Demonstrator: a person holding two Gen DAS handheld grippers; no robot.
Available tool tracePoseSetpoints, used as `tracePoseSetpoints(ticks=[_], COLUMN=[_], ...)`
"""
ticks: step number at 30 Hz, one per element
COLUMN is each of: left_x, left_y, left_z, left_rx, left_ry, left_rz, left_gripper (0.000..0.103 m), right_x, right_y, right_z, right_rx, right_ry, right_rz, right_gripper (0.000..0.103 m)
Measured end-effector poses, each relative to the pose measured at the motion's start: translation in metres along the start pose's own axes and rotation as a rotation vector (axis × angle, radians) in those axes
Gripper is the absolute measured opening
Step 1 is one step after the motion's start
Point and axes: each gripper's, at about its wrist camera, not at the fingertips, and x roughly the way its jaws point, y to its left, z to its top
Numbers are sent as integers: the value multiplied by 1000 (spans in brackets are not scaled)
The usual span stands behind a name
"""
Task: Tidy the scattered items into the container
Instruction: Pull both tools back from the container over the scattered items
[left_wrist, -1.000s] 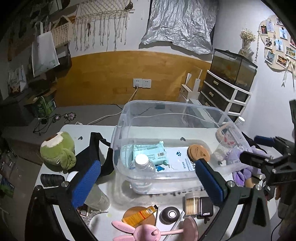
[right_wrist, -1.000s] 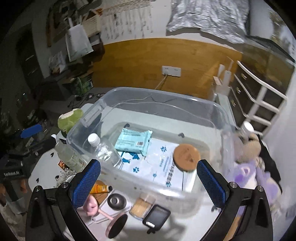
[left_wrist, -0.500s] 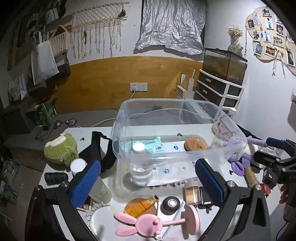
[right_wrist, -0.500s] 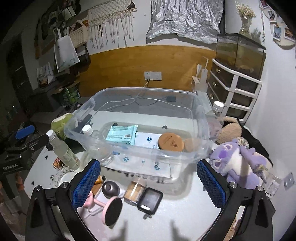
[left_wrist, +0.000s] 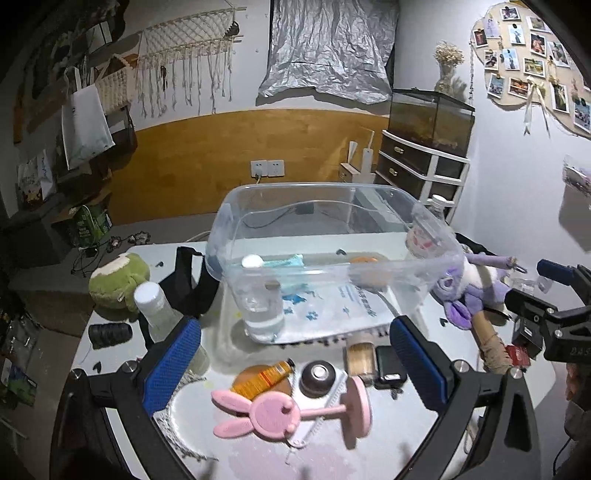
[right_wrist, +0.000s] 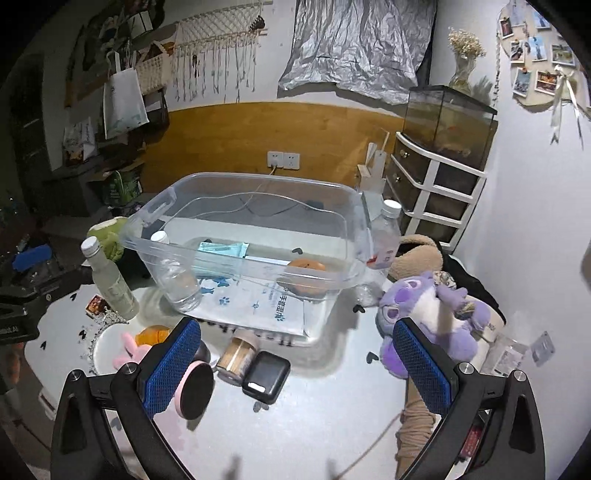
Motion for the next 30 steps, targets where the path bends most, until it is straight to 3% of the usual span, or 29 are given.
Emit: tracePoseSetpoints(ticks=[7, 17, 23, 27, 30], left_x=[-18, -34, -30, -19, -7], left_y=[-8, -5, 6, 21, 36], left_z=[-13, -41, -54, -60, -63], left_rx=[-40, -114, -109, -107, -105], left_ry=[-23, 3, 5, 8, 15], left_rz=[19, 22, 47, 62, 72], left_gripper=[103, 102, 101, 89, 89], right_x=[-18, -33, -30, -24, -18], right_y=[-4, 0, 10, 16, 22], right_z=[-19, -50, -58, -62, -62], right_rx=[4, -16, -9, 9, 26], right_ry=[18, 22, 31, 37, 47], right_rz=[20, 99, 126, 142, 141], right_gripper=[103, 103, 103, 103, 103])
